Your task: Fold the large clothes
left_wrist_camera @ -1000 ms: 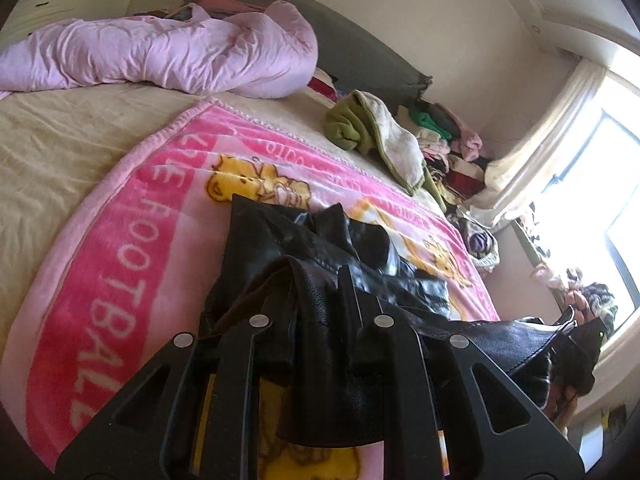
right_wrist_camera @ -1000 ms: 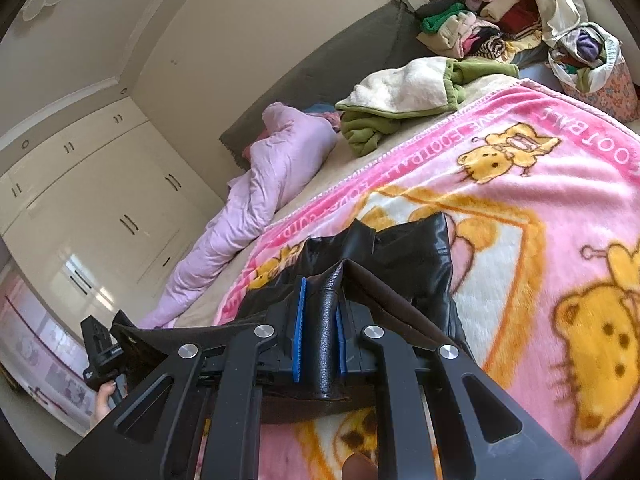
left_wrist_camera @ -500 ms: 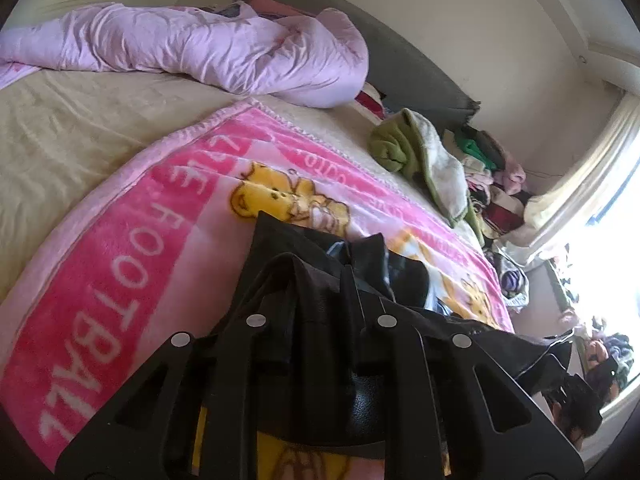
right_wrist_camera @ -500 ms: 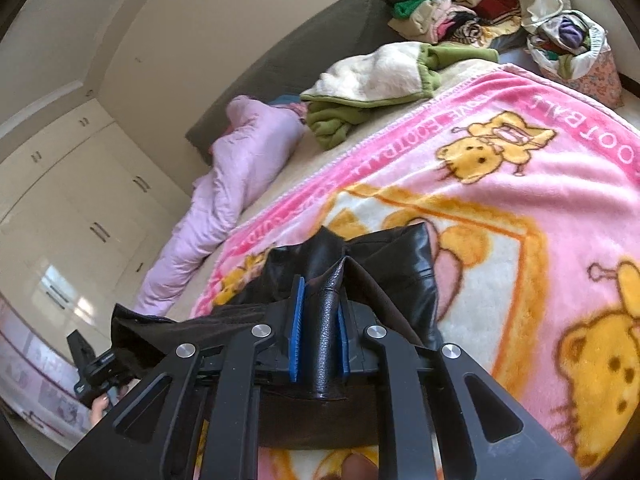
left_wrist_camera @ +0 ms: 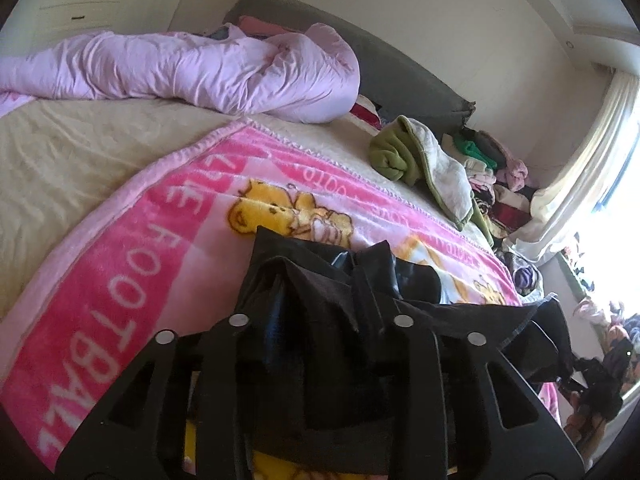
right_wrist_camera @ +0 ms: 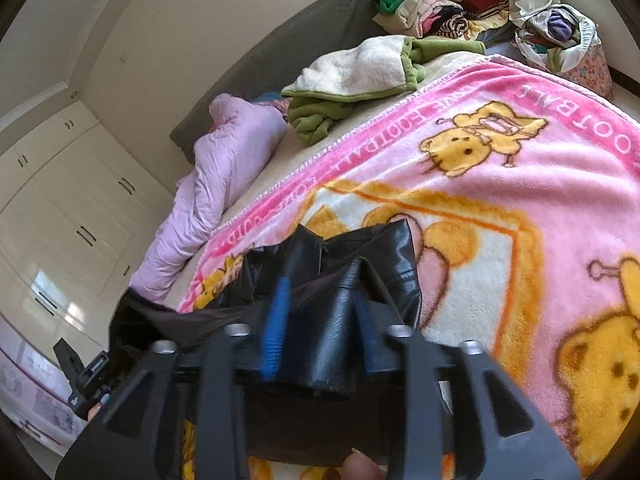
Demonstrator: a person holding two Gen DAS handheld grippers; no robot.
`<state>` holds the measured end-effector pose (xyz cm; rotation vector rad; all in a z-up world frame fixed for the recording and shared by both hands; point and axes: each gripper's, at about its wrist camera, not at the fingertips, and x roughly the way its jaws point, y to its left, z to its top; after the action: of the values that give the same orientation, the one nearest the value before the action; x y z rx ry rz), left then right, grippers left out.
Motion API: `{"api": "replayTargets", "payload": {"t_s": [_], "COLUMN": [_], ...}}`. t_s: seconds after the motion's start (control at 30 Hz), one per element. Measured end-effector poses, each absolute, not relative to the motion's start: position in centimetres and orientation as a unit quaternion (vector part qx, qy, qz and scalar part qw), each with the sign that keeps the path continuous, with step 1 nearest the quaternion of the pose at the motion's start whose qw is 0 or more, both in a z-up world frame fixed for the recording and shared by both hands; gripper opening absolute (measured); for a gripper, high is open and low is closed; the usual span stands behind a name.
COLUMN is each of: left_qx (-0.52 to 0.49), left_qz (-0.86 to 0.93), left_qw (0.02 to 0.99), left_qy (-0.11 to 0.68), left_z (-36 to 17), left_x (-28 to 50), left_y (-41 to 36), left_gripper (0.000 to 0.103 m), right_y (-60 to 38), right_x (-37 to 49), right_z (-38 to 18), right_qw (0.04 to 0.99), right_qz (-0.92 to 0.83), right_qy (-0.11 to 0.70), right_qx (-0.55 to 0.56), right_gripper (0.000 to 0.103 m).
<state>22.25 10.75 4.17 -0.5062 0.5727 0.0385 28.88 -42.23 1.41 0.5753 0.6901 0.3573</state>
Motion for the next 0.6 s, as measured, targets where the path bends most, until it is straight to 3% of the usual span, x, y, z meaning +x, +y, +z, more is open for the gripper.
{"api": "replayTargets", "payload": {"t_s": [0.03,0.07,0.1,0.2,0.6], "left_qx": [-0.246,-0.247,-0.247,-0.238,-0.163], "left_qz": [0.026,0.03,0.033,0.043,0.062], "left_qw": [0.931,0.933,0.935,0.938,0.909], "left_qy": [0.268,0.259,0.251,0.248,0.379], "left_z": [4.5,4.7,5.0,5.2,-0.7], "left_x": [21.9,21.7,21.4,21.3,27.8], "left_y": [10.9,11.1,11.3,11.7,10.9], "left_gripper": [0.04,0.052,0.053,0.053,0.053], "right_y": [-42.4,-42.6,-42.8,-43.2,-39.2], "right_x": [28.7,28.5,28.4,28.4,32.6], "right_z": [1.6,1.8,1.9,1.8,-2.1], "right_qw": [0.892,0.897,0.899,0.905,0.927], "right_qz": [0.159,0.151,0.153,0.143,0.074], "right_qy": [0.325,0.318,0.314,0.31,0.362], "right_qx": [0.272,0.268,0.265,0.252,0.058], "right_gripper": [0.071,0.072,0.072,0.078,0.079]}}
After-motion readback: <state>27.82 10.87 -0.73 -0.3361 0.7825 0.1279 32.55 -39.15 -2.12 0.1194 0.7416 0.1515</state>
